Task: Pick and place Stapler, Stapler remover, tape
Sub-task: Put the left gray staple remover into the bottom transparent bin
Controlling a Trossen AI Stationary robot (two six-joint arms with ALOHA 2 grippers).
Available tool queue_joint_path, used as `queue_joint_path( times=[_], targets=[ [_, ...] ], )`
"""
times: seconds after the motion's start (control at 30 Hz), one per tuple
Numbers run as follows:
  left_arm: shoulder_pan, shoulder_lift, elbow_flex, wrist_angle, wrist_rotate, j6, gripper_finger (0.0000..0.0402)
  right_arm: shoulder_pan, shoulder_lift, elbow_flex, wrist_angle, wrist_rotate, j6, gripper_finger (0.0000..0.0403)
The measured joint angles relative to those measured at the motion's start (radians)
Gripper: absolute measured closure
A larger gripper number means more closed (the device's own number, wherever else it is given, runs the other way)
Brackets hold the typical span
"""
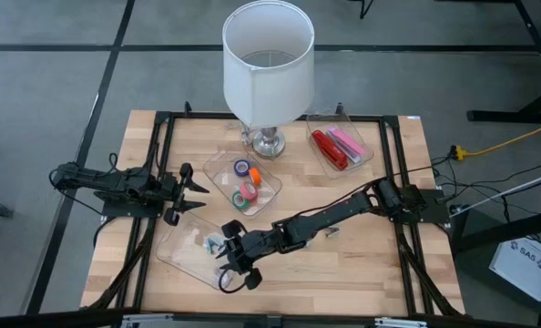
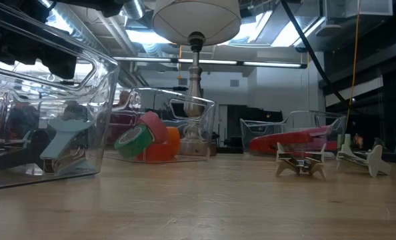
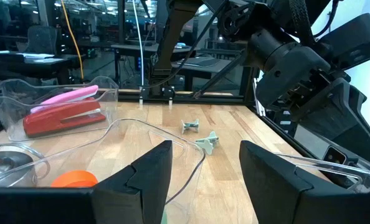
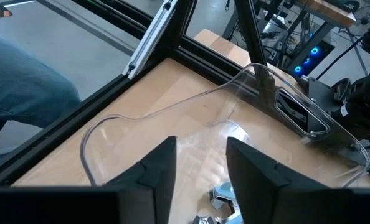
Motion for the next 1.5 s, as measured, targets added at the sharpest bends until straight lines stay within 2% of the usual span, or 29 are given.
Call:
queue_joint_path(
  times=[0.3, 0.57, 0.9, 1.17, 1.5],
  targets=[
    [0.0, 0.0, 0.0, 0.0, 0.0, 0.0, 0.0217, 0.004, 0.0, 0.0, 0.0, 0.007, 0.032, 0.024],
    [0.0, 0.0, 0.0, 0.0, 0.0, 0.0, 0.0217, 0.028, 0.0, 0.0, -0.033, 0.113, 0.131, 0.024],
    [0.0, 0.0, 0.0, 0.0, 0.0, 0.0, 0.0217, 0.034, 0.0, 0.0, -0.147, 0.185, 0.425, 0.024],
    [0.0, 0.0, 0.0, 0.0, 0.0, 0.0, 0.0217, 0.034, -0.024, 0.0, -0.331, 0.188, 0.655, 0.024],
    [0.0, 0.0, 0.0, 0.0, 0.0, 0.0, 0.0217, 0.044, -0.083, 0.002, -0.566, 0.116, 0.924, 0.024]
  ],
)
